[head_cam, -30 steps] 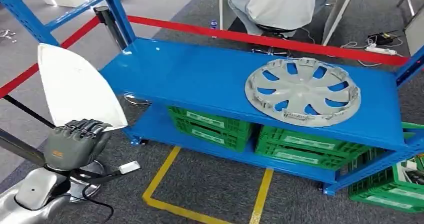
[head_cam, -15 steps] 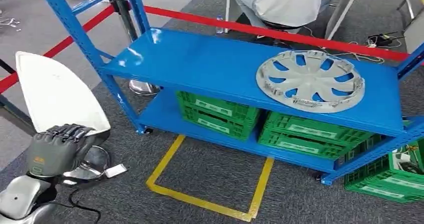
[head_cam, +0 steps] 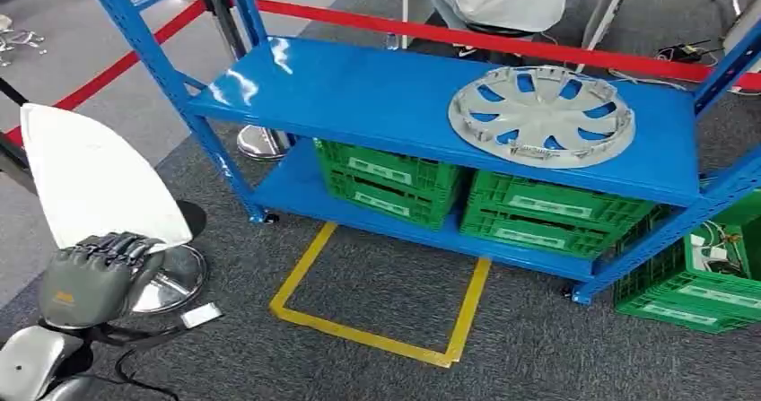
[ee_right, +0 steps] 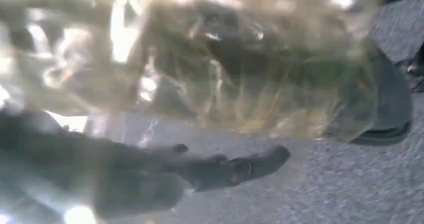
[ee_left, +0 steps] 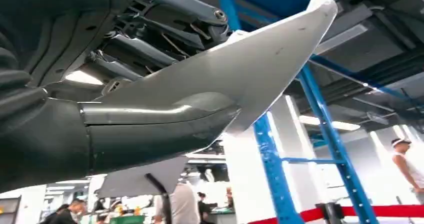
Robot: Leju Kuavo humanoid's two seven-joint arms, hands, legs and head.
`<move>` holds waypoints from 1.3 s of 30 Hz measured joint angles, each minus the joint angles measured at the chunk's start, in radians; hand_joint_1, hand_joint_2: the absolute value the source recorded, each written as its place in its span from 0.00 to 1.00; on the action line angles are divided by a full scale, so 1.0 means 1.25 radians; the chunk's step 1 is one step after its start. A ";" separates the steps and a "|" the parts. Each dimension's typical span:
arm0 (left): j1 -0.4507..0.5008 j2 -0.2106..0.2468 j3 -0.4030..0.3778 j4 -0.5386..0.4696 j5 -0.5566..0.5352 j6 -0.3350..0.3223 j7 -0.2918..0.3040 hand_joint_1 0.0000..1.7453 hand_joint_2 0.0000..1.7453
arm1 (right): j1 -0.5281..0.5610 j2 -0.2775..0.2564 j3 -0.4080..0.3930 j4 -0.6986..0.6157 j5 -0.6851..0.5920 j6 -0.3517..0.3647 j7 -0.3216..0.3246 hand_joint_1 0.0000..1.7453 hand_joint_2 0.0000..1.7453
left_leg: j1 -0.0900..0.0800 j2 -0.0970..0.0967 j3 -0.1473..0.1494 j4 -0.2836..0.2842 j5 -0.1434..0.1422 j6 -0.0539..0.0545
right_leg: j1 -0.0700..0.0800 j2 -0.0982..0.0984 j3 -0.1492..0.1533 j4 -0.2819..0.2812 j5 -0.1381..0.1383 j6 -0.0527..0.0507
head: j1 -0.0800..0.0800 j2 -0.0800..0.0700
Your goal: Take the parts from the cabinet and place them on the table.
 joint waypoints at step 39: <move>0.048 0.033 0.041 -0.036 0.000 0.001 0.005 0.94 1.00 | -0.029 0.028 0.034 0.019 0.000 0.029 -0.006 0.00 0.00 | 0.019 -0.002 0.192 -0.081 -0.022 -0.018 | 0.016 -0.006 -0.108 0.052 0.056 0.004 | 0.001 0.000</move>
